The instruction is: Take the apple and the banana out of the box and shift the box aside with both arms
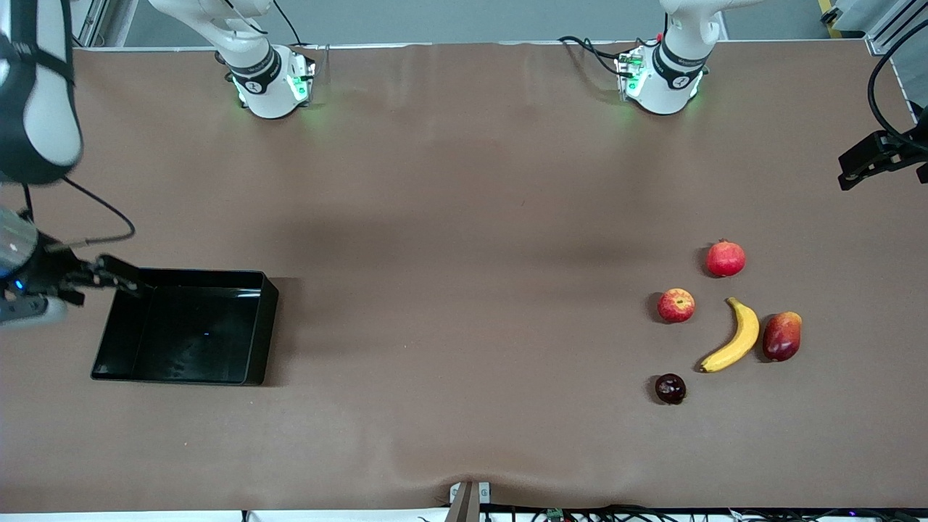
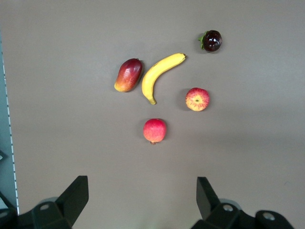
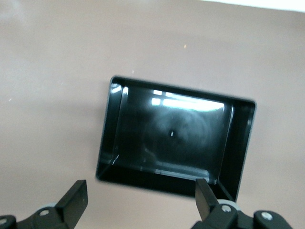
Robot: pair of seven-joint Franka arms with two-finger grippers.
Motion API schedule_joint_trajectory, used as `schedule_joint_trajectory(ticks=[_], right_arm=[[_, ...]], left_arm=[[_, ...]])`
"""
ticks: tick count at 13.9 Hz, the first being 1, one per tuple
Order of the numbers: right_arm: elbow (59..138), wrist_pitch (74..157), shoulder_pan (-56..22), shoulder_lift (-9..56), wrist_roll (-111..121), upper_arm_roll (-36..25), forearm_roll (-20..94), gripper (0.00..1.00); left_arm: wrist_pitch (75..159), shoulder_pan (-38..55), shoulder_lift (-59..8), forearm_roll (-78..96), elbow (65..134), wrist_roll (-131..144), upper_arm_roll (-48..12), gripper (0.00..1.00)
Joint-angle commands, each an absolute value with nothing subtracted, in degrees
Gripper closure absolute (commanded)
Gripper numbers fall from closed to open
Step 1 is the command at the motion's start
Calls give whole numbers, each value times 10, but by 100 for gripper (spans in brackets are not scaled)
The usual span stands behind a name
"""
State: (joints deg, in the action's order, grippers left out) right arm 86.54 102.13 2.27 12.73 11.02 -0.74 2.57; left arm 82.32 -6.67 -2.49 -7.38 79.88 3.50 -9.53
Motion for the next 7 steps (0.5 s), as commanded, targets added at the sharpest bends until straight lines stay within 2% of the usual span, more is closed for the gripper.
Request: schedule_joint_trajectory(ticks=[1, 7], right_arm=[[892, 964, 3, 61, 59, -16, 15, 0], [893, 858, -23, -21, -24, -20, 9, 0]], left_arm=[[822, 7, 10, -66, 831, 25, -13, 0], [828, 76, 26, -65, 853, 10, 68, 0]])
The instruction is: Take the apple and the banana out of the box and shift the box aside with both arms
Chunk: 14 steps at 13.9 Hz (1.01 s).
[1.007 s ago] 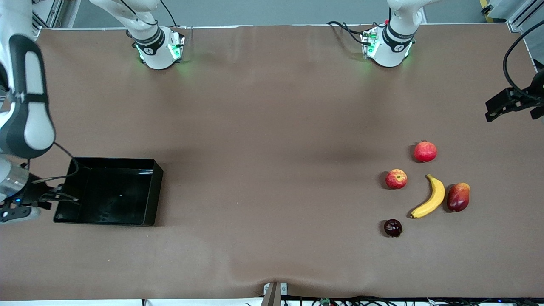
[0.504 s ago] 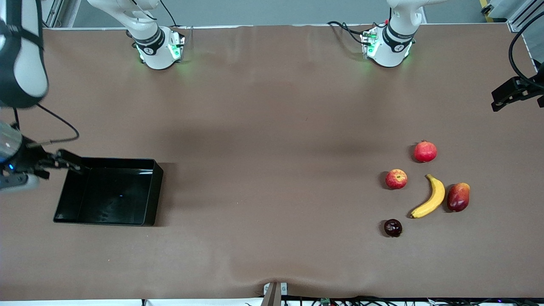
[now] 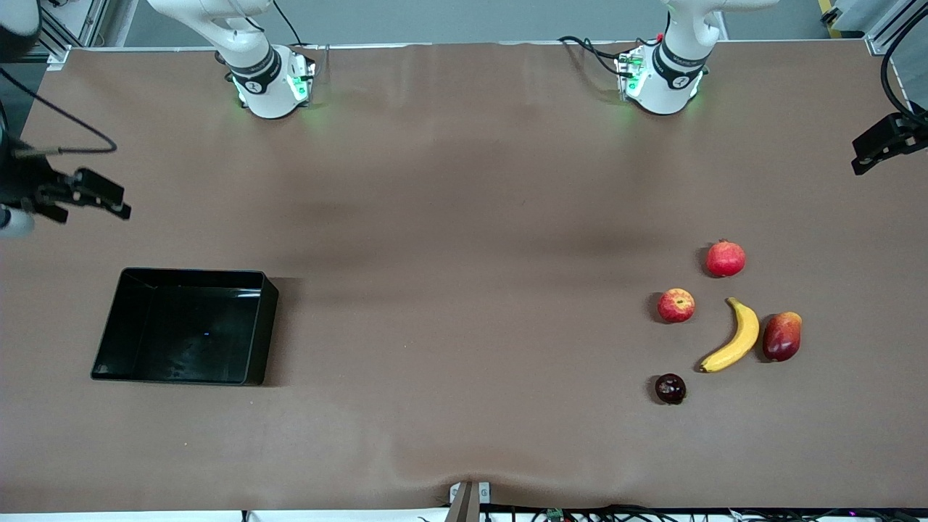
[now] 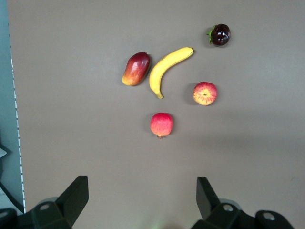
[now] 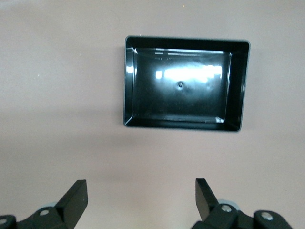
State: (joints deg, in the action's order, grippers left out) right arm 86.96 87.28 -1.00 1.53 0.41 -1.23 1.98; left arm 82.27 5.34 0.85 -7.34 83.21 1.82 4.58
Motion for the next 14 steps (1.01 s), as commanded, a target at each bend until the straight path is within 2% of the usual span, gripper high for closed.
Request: schedule_joint_trajectory(ticks=[1, 5, 11, 14], right_arm=[[893, 846, -22, -27, -25, -21, 8, 0], [892, 828, -18, -35, -34, -33, 8, 0], [890, 831, -17, -33, -40, -39, 7, 0], [890, 832, -17, -33, -38, -38, -1, 0]], left_arm=[[828, 82, 27, -65, 855, 11, 71, 0], [830, 98, 33, -65, 864, 9, 88, 0], [860, 91, 64, -65, 921, 10, 82, 0], [860, 93, 66, -65, 922, 10, 80, 0]])
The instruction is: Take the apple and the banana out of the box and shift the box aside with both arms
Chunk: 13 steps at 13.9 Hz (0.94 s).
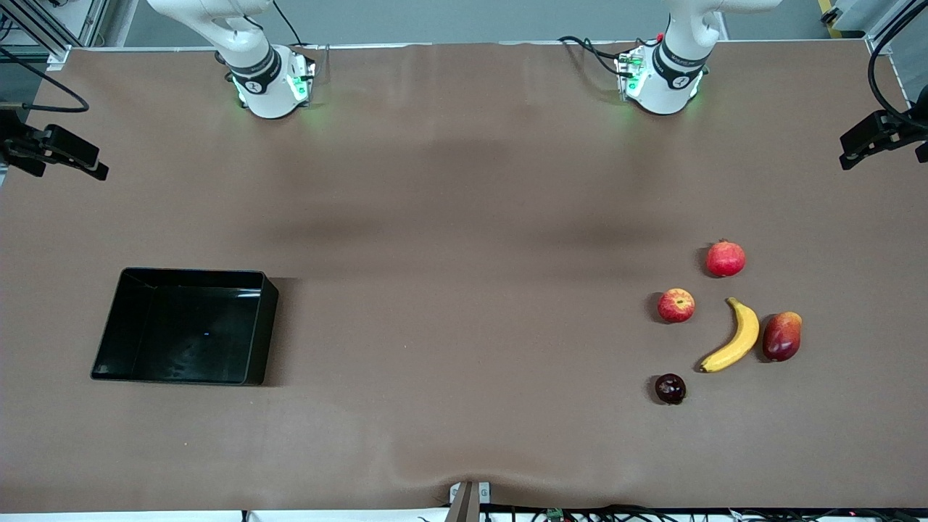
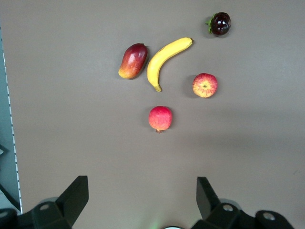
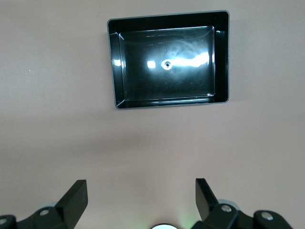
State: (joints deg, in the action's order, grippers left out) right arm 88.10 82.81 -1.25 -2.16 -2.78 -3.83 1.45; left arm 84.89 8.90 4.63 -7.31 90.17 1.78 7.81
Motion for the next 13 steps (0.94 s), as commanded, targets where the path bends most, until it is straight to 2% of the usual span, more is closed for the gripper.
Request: schedule_joint_trajectory(ticks=[1, 13], right_arm=[[890, 832, -17, -33, -38, -38, -5, 0], [887, 835, -17, -33, -33, -37, -8, 0]], left_arm=[[860, 90, 68, -65, 924, 10, 73, 0], [846, 57, 83, -16, 938, 34, 17, 0]])
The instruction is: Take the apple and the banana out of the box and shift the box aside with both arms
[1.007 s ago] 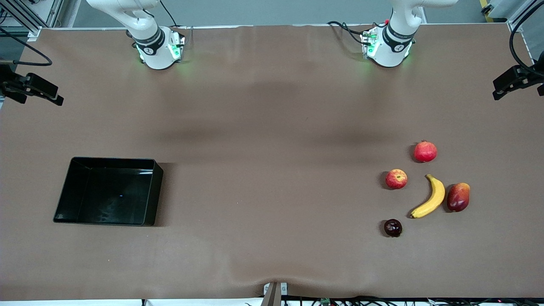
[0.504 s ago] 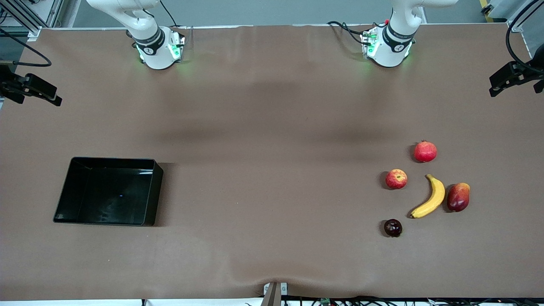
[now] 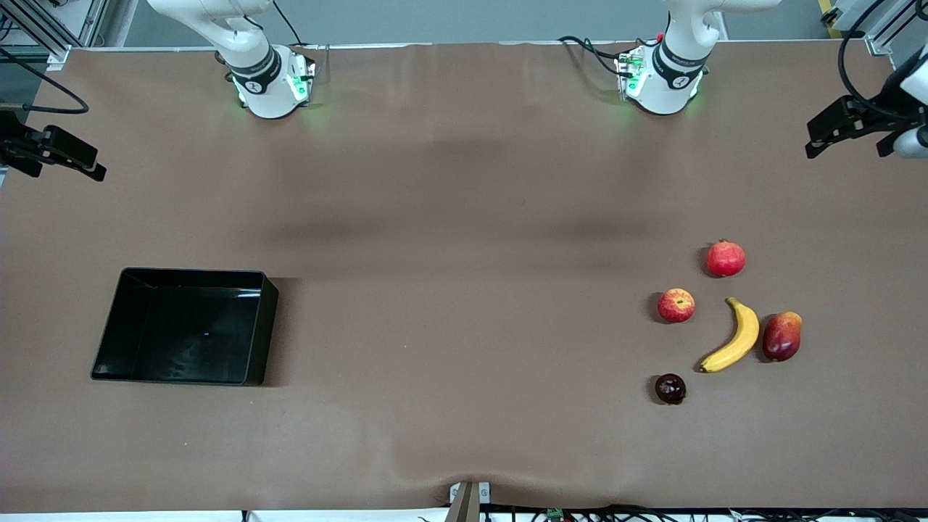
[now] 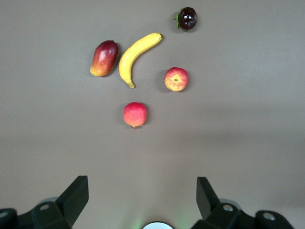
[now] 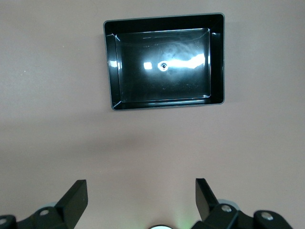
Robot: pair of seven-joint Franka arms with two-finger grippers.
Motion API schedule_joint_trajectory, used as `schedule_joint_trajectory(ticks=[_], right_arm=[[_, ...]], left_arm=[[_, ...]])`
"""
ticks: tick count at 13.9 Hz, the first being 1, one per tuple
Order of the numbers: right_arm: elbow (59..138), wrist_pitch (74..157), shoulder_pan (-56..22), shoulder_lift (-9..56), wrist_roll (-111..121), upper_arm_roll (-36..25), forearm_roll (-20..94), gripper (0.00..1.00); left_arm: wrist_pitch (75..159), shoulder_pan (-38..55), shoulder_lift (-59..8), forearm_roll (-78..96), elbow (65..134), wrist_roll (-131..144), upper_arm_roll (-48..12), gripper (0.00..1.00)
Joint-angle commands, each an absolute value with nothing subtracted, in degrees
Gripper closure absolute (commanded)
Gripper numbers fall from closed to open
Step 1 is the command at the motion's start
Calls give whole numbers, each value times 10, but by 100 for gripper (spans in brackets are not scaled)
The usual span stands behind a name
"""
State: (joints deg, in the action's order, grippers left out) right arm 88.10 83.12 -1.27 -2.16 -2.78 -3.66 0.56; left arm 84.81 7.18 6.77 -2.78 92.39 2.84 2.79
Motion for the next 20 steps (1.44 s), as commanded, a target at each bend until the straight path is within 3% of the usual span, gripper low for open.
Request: schedule_joint_trajectory(ticks=[1, 9, 20], right_arm=[[886, 835, -16, -33, -32, -38, -8, 0], [886, 835, -17, -33, -32, -38, -8, 0], [885, 834, -16, -33, -32, -39, -8, 0]], left_arm=[[846, 49, 83, -12, 938, 34, 12, 0], [846, -5, 75, -10, 931, 24, -37, 0], [846, -7, 74, 3, 927, 52, -62, 0]])
